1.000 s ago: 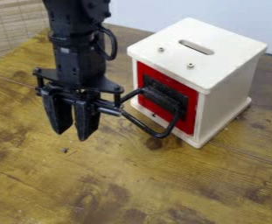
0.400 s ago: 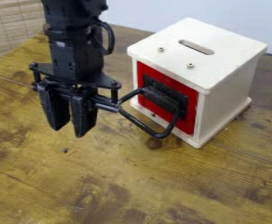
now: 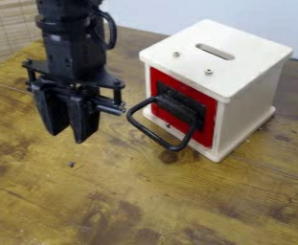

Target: Close the drawer

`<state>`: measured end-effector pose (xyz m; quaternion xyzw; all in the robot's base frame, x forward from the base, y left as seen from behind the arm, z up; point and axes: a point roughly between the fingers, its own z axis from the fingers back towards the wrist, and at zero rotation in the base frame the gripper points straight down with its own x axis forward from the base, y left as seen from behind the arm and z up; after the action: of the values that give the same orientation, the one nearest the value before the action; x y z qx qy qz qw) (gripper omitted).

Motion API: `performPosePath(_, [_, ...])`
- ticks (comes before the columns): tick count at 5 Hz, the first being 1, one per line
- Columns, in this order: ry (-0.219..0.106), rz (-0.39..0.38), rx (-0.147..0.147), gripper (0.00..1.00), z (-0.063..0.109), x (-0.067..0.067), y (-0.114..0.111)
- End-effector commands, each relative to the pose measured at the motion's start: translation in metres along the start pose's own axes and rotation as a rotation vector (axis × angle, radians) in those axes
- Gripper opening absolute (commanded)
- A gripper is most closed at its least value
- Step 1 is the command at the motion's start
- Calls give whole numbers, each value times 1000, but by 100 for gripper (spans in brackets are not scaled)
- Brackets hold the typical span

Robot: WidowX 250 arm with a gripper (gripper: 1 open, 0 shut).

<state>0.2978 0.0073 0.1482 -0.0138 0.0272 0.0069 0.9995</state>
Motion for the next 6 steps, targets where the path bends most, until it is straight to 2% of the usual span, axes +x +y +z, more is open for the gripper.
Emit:
performPosePath(1, [-78, 20, 16, 100, 25, -6, 12])
performPosePath(3, [-76, 29, 32, 100, 16, -11, 18])
performPosePath(4, [-75, 40, 38, 0, 8, -12, 25])
performPosePath(5, [-81, 50, 41, 100, 3, -11, 34])
performPosePath(6, [-86, 56, 35, 100, 3, -10, 40])
